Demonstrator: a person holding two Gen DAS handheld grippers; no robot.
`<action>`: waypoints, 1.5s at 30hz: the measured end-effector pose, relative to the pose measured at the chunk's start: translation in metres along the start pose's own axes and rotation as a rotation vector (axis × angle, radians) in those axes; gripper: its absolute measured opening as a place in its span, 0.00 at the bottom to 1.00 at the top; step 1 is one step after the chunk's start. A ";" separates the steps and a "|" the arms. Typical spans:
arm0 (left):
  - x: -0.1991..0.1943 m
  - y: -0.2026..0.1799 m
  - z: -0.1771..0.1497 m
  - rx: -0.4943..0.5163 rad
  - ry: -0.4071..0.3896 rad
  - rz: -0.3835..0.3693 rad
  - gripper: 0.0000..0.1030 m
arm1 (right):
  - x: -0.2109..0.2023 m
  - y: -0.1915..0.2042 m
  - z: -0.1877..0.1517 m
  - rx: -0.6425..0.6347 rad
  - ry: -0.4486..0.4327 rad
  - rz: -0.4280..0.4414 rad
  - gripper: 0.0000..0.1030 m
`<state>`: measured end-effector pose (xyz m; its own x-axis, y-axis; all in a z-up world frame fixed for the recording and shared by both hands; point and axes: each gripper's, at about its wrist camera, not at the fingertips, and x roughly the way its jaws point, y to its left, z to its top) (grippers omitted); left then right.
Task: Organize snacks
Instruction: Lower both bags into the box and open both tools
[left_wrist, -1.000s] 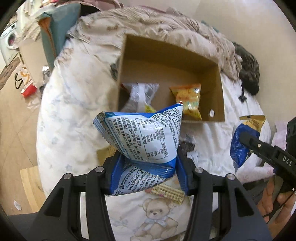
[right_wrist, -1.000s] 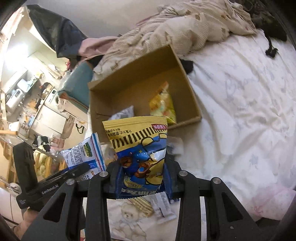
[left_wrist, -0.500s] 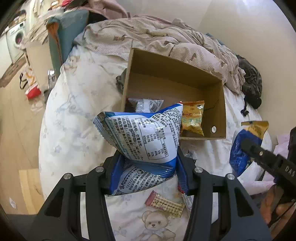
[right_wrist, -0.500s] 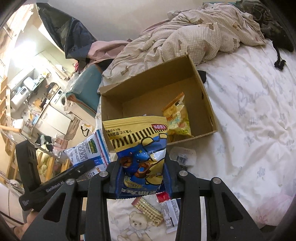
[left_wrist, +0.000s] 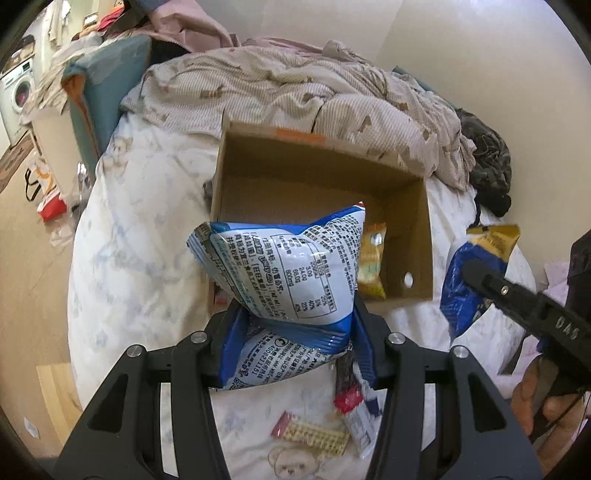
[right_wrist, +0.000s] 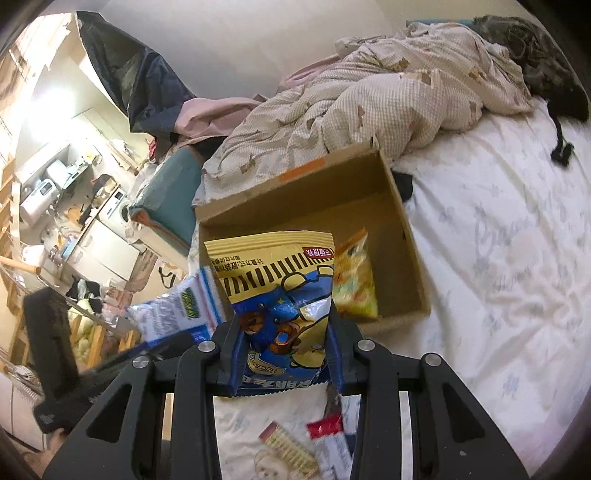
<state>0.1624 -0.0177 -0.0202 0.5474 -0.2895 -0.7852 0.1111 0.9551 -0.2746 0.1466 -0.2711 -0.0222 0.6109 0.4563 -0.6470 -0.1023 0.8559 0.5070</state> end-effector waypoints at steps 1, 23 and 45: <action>0.002 0.000 0.006 0.007 0.000 0.003 0.46 | 0.003 -0.001 0.004 -0.003 -0.004 -0.007 0.36; 0.095 -0.004 0.024 0.022 0.139 0.001 0.46 | 0.068 -0.040 0.039 -0.068 0.142 -0.289 0.37; 0.103 -0.008 0.023 0.037 0.178 0.011 0.72 | 0.071 -0.043 0.042 0.029 0.118 -0.229 0.76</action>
<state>0.2375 -0.0541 -0.0862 0.3941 -0.2821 -0.8747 0.1379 0.9591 -0.2471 0.2273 -0.2861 -0.0662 0.5194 0.2782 -0.8080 0.0518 0.9335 0.3547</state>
